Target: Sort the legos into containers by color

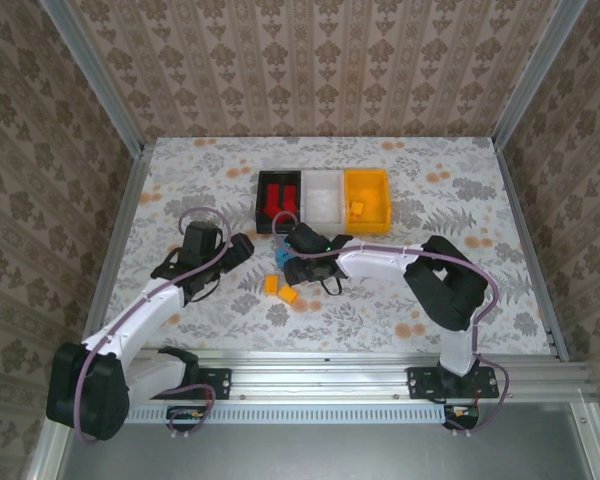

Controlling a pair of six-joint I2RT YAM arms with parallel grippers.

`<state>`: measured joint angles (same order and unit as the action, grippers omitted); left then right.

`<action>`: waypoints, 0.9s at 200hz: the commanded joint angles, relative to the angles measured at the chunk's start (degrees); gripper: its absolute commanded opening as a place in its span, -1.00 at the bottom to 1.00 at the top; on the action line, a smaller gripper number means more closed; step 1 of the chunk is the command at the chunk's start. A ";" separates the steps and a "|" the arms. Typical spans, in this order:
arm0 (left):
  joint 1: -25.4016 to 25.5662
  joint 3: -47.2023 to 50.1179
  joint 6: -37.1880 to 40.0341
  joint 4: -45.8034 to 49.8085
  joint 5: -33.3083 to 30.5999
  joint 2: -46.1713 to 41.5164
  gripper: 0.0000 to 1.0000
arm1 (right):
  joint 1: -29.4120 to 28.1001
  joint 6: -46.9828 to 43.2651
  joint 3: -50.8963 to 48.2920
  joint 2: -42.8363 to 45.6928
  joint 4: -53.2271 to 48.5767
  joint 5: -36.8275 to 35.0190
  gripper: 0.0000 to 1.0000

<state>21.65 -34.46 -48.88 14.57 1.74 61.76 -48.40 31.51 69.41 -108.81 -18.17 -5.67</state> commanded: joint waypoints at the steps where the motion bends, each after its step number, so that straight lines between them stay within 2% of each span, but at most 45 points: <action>1: -0.56 1.05 -0.03 -0.72 0.77 -0.76 0.90 | 0.66 0.26 1.19 -0.38 -2.24 0.29 0.36; 45: -0.54 1.17 0.01 -1.55 1.37 -0.15 0.90 | 0.94 -3.53 1.40 -2.03 -5.24 -1.97 -0.02; 85: -0.61 1.06 -0.07 -1.51 1.43 -0.06 0.90 | 0.88 -5.17 -0.65 0.94 -6.14 -6.38 -0.04; 111: -0.56 1.06 -0.58 -2.26 2.02 0.60 0.90 | 0.94 -6.00 -1.91 2.86 -6.20 -7.78 -0.13; 180: 1.22 -0.10 -0.58 -5.63 4.63 3.76 0.90 | 2.37 -8.30 -4.45 13.16 -7.69 -9.47 -0.15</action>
<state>21.54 -33.87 -48.95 11.53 4.45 64.01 -47.35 25.19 65.49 -99.24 -23.64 -13.17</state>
